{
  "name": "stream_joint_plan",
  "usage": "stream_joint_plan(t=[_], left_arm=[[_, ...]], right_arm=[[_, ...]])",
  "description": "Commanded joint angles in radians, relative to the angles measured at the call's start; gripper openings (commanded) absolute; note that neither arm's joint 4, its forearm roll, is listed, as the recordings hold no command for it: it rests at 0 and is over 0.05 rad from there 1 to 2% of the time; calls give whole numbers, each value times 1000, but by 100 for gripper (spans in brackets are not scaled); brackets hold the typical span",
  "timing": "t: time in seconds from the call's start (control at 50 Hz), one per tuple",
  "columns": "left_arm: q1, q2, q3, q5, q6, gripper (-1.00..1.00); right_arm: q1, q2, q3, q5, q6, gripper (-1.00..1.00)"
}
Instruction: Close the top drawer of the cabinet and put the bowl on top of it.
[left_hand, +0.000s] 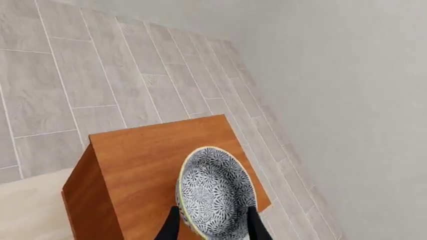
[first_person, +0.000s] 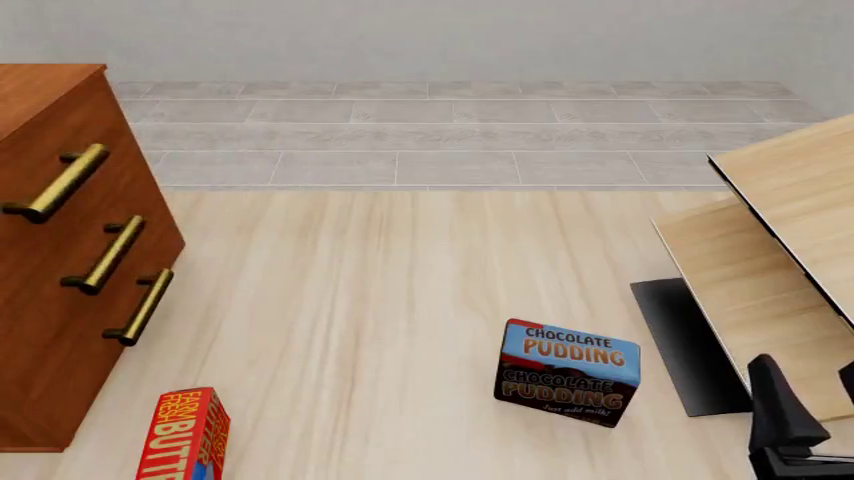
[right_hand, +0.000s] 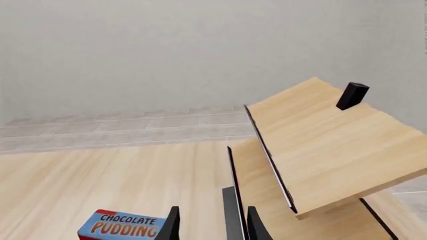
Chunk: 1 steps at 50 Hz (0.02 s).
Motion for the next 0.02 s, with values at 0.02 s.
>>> stream_joint_plan(t=[0.02], left_arm=[[13, -61, 13, -44, 20, 100]], right_arm=[[-3, 0, 0, -1, 2, 100]])
